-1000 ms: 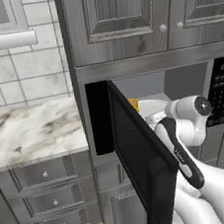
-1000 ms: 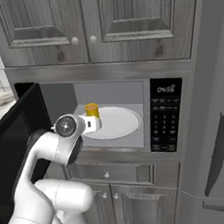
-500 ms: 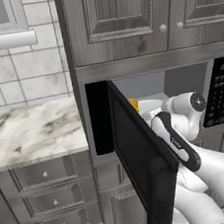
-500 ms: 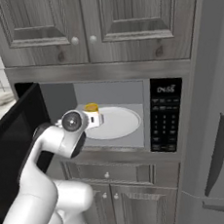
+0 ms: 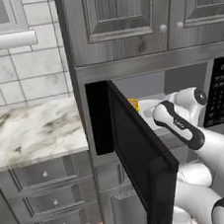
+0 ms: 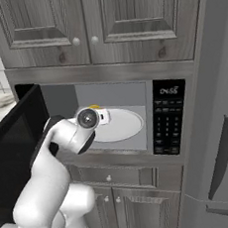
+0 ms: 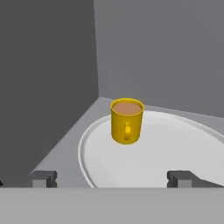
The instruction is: Pick the cup of tea, navigate to the dining table, and place it on the saucer.
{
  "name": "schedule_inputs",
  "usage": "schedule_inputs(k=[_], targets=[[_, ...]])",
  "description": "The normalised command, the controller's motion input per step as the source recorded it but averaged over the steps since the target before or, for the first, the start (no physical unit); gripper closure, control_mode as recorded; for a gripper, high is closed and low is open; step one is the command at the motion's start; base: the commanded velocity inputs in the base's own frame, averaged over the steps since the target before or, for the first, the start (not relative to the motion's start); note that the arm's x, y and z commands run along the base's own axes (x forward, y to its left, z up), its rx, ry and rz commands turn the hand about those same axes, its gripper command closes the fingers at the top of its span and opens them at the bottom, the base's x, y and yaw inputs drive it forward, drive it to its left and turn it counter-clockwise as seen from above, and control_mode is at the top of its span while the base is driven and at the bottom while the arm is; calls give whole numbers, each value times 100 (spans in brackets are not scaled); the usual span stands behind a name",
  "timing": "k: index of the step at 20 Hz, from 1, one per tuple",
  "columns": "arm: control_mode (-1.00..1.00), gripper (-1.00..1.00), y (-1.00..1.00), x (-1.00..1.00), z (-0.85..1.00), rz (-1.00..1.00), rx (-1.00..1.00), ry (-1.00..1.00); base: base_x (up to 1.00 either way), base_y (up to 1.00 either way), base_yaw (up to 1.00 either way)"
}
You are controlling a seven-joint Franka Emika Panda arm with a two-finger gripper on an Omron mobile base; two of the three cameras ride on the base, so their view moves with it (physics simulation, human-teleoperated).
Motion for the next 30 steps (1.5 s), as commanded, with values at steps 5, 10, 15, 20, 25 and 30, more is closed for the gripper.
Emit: schedule_inputs(k=[5, 10, 15, 20, 25, 30], targets=[[-100, -100, -24, 29, 0, 7, 0, 0, 0, 0, 0], [-100, -100, -8, 37, 0, 0, 0, 0, 0, 0, 0], [-100, -100, 8, 23, 0, -3, 0, 0, 0, 0, 0], [-100, -100, 15, 5, 0, -6, 0, 0, 0, 0, 0], [-100, -100, 20, 1, -13, -5, -1, 0, 0, 0, 0], [-100, -100, 8, 8, -12, -1, -1, 0, 0, 0, 0]])
